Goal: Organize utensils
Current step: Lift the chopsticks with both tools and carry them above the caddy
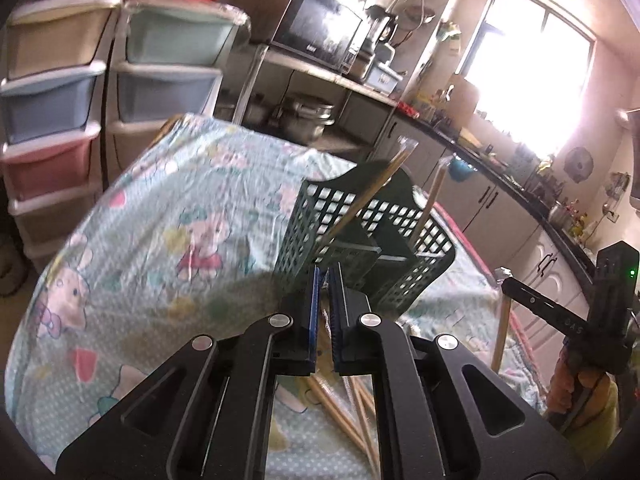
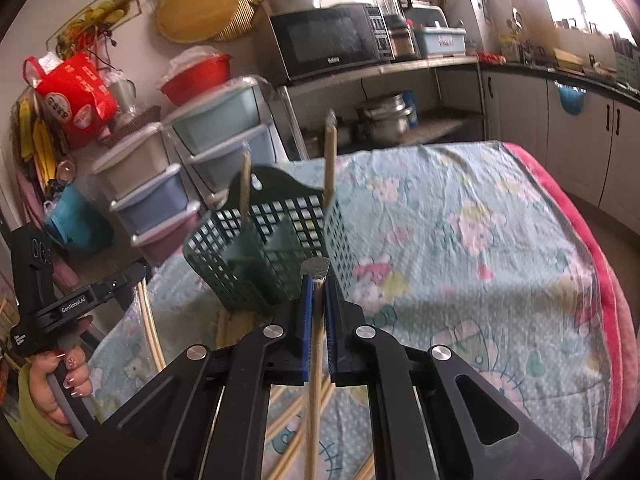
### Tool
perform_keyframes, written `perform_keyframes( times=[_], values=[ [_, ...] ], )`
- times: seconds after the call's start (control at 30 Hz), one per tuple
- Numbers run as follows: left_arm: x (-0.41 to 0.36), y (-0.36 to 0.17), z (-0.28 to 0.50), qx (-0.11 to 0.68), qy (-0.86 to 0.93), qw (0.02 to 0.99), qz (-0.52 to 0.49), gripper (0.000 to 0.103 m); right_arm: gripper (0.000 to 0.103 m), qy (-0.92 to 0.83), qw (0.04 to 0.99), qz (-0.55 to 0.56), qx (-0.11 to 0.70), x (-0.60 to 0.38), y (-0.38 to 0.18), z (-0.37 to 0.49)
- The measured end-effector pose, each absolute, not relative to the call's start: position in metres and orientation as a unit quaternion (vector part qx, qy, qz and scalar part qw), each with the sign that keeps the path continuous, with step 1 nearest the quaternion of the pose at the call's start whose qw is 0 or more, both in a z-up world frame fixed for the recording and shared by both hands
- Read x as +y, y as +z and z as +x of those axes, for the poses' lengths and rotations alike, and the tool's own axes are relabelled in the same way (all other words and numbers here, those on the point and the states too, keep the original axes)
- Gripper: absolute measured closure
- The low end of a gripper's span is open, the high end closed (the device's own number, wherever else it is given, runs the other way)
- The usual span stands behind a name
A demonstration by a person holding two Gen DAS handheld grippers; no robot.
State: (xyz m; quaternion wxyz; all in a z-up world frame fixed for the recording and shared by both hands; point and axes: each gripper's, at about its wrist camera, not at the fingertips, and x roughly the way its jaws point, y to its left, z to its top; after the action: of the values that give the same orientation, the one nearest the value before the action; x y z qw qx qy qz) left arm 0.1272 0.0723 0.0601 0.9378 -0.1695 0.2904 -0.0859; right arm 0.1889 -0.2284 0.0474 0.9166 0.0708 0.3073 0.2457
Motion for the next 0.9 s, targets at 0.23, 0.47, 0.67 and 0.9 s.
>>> perform_keyframes(
  times=[0.23,0.47,0.67,0.9],
  values=[
    [0.063,0.084,0.125,0.263,-0.101,0.946,-0.16,0.101,0.097,0.253,0.924,0.067,0.277,-0.227,0.067,0.181],
    [0.053,0.101,0.124,0.243,-0.119,0.951,-0.152,0.101,0.097,0.257,0.929,0.065,0.257,-0.226,0.08,0.175],
    [0.046,0.113,0.126,0.231,-0.134,0.952,-0.148,0.101,0.097,0.26,0.933,0.065,0.24,-0.224,0.089,0.171],
    [0.038,0.129,0.127,0.214,-0.15,0.955,-0.14,0.101,0.097,0.266,0.937,0.065,0.219,-0.222,0.102,0.169]
  ],
)
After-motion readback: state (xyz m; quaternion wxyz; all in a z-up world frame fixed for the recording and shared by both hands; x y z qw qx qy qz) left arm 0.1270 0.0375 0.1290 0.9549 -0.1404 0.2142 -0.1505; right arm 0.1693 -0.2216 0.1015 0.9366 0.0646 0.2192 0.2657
